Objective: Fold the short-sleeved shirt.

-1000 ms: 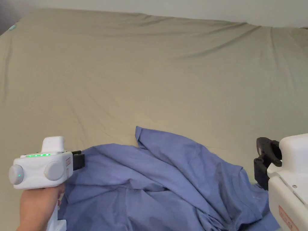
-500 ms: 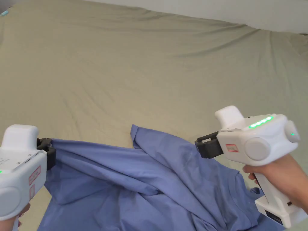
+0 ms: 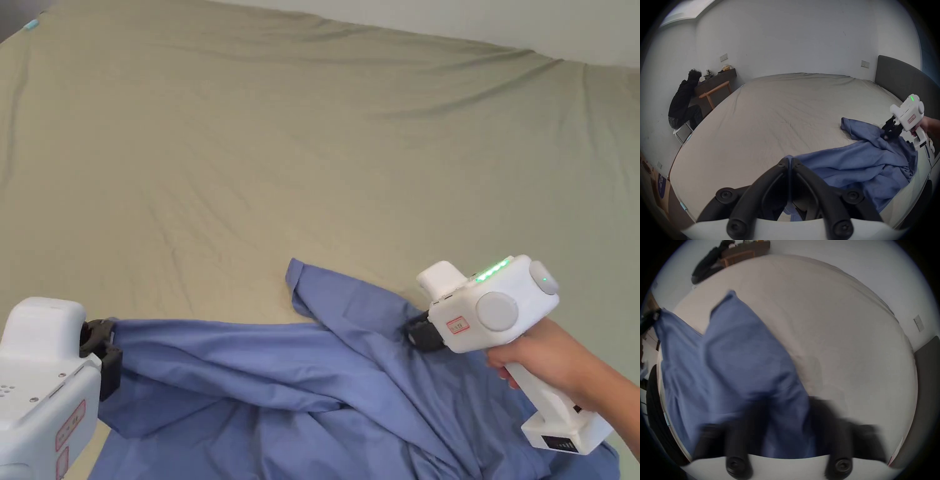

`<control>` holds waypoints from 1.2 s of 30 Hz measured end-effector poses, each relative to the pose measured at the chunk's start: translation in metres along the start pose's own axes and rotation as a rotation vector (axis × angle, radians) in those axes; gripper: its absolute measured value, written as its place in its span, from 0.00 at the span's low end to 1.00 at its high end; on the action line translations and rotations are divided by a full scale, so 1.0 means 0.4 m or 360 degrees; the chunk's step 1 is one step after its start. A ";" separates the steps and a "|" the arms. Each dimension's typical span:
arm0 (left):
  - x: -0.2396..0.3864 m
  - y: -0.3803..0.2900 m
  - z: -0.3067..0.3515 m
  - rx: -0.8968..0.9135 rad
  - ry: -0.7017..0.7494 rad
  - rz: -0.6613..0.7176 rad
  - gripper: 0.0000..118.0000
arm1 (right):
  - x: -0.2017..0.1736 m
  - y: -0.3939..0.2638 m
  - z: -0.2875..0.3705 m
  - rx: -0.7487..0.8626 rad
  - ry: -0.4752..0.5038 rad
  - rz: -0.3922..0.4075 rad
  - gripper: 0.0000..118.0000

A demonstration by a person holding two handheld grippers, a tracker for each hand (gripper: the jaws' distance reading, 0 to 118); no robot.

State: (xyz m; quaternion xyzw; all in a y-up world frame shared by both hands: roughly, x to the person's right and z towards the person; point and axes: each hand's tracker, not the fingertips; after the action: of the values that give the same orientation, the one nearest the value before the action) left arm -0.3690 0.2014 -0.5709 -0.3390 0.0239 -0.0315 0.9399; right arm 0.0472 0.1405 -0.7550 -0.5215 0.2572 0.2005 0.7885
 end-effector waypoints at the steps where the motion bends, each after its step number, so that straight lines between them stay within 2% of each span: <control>1: 0.000 0.000 0.002 0.0003 0.0002 -0.0003 0.00 | -0.007 0.002 0.000 0.0011 -0.0200 0.0060 0.00; 2: -0.001 0.003 0.007 0.0008 0.0001 -0.0003 0.00 | -0.011 0.005 0.011 0.0001 -0.0338 0.0079 0.00; 4: 0.000 0.016 0.022 0.0032 0.0000 0.0003 0.00 | 0.004 0.001 0.050 0.0029 -0.0280 0.0039 0.00; 6: -0.010 0.036 0.039 0.0070 0.0009 0.0015 0.00 | 0.003 -0.004 0.117 0.0137 -0.0362 -0.0036 0.00; 8: -0.016 0.065 0.065 0.0135 0.0013 0.0031 0.00 | 0.017 -0.019 0.215 0.0256 -0.0358 -0.0109 0.00; 12: -0.032 0.148 0.141 0.0316 0.0056 -0.0001 0.00 | 0.033 -0.067 0.423 0.0482 -0.0467 -0.0222 0.00; 13: -0.040 0.172 0.162 0.0358 0.0058 0.0007 0.00 | -0.044 -0.079 0.526 0.0549 -0.0500 -0.0261 0.00; 16: -0.047 0.238 0.233 0.0501 0.0118 -0.0012 0.00 | -0.096 -0.134 0.698 0.0745 -0.0599 -0.0362 0.00; 17: -0.053 0.260 0.257 0.0545 0.0119 -0.0009 0.00 | -0.021 -0.147 0.722 0.0803 -0.0653 -0.0402 0.00; 24: -0.065 0.379 0.412 0.0815 0.0169 -0.0031 0.00 | -0.048 -0.267 0.995 0.1270 -0.0855 -0.0666 0.00; 26: -0.070 0.410 0.457 0.0896 0.0179 -0.0038 0.00 | -0.075 -0.295 1.059 0.1398 -0.0908 -0.0687 0.00; 28: -0.068 0.439 0.497 0.0964 0.0181 -0.0042 0.00 | -0.082 -0.302 1.122 0.1498 -0.0945 -0.0663 0.00; 30: -0.065 0.470 0.536 0.1015 0.0194 -0.0051 0.00 | -0.129 -0.304 1.174 0.1587 -0.0986 -0.0631 0.00; 33: -0.062 0.521 0.589 0.1089 0.0211 -0.0091 0.00 | -0.145 -0.299 1.230 0.1636 -0.1120 -0.0563 0.00; 36: -0.066 0.571 0.641 0.1177 0.0236 -0.0125 0.00 | -0.146 -0.292 1.279 0.1690 -0.1139 -0.0570 0.00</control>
State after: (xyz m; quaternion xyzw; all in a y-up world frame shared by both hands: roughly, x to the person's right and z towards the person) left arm -0.3684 0.5419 -0.5190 0.0256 0.0658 -0.0985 0.9926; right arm 0.1700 0.5673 -0.4692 0.0020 -0.0473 0.0733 0.9962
